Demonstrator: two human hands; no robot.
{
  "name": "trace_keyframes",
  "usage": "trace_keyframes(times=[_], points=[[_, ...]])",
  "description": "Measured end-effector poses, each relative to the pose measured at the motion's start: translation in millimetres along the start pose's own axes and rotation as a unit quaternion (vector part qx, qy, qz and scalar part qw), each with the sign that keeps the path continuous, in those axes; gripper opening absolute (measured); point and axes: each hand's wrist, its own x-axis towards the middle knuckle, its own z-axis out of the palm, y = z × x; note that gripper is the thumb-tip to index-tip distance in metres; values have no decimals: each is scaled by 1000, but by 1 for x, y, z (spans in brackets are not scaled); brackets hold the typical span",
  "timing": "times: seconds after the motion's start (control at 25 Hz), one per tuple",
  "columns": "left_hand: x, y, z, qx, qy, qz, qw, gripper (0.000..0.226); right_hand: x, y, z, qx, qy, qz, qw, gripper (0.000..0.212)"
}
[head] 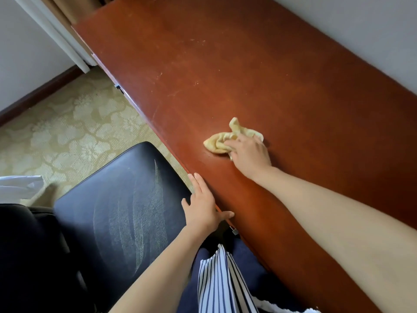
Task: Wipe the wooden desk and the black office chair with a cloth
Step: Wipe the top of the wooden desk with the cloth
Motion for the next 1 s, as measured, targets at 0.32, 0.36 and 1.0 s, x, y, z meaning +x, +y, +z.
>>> trace_keyframes(times=[0.32,0.36,1.0], points=[[-1,6,-10,161,-13,-1,987,136,-139,27,-12,23,39,-42,998,35],[-1,8,-12,191,-12,4,982,134,-156,29,-11,24,49,-33,998,36],[8,80,4,410,-100,337,842,97,-249,119,-29,-16,238,523,818,30]])
